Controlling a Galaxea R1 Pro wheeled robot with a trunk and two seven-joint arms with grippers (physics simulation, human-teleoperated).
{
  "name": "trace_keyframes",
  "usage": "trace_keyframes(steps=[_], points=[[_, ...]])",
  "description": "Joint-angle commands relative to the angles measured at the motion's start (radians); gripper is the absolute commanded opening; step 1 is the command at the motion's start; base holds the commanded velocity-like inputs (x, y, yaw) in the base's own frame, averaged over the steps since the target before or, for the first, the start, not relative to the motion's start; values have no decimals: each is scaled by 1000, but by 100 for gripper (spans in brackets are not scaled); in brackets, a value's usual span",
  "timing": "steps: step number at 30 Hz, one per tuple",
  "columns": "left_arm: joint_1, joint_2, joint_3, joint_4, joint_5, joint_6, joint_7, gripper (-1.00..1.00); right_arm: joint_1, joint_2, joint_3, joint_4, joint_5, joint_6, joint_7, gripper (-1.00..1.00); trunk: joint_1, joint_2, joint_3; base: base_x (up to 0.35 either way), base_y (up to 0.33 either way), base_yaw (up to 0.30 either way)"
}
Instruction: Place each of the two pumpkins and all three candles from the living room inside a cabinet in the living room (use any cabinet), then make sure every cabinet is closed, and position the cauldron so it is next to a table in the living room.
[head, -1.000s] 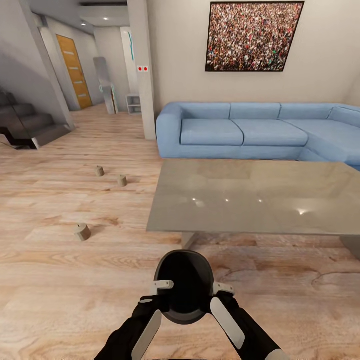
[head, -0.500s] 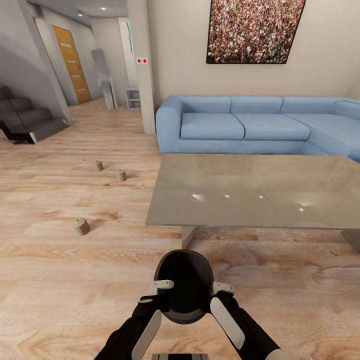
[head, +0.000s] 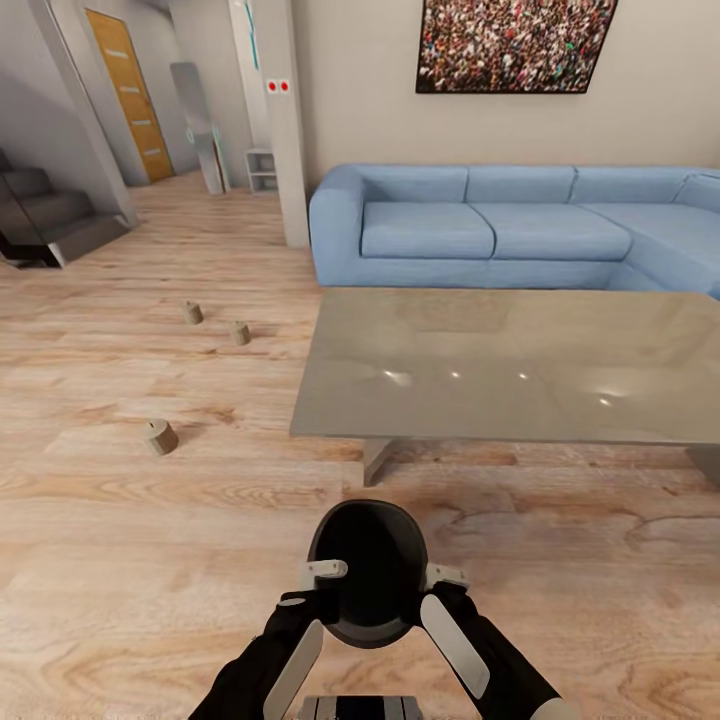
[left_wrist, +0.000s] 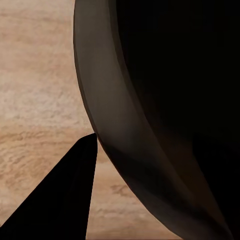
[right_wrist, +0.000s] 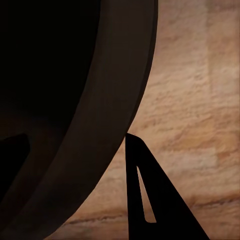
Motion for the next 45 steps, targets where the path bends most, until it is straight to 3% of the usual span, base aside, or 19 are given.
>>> trace_keyframes(steps=[1,3,31,45], points=[[-1,0,-5,-1,24,-1,9,-100,-1,1,4,-4,-13,-8,-7,-100,0,-1,-5,0,0,0],[-1,0,-5,-1,24,-1,9,-100,0,1,4,-4,-13,-8,-7,-100,1,-1,-12,0,0,0],[-1,0,-5,-1,22,-4,9,-100,-1,1,4,-4,-13,-8,-7,-100,1,-1,-12,2,0,0],[-1,0,-4,-1,22,-4,9,-100,-1,1,4,-4,-13,-8,-7,-100,1,-1,-12,145,0,0]])
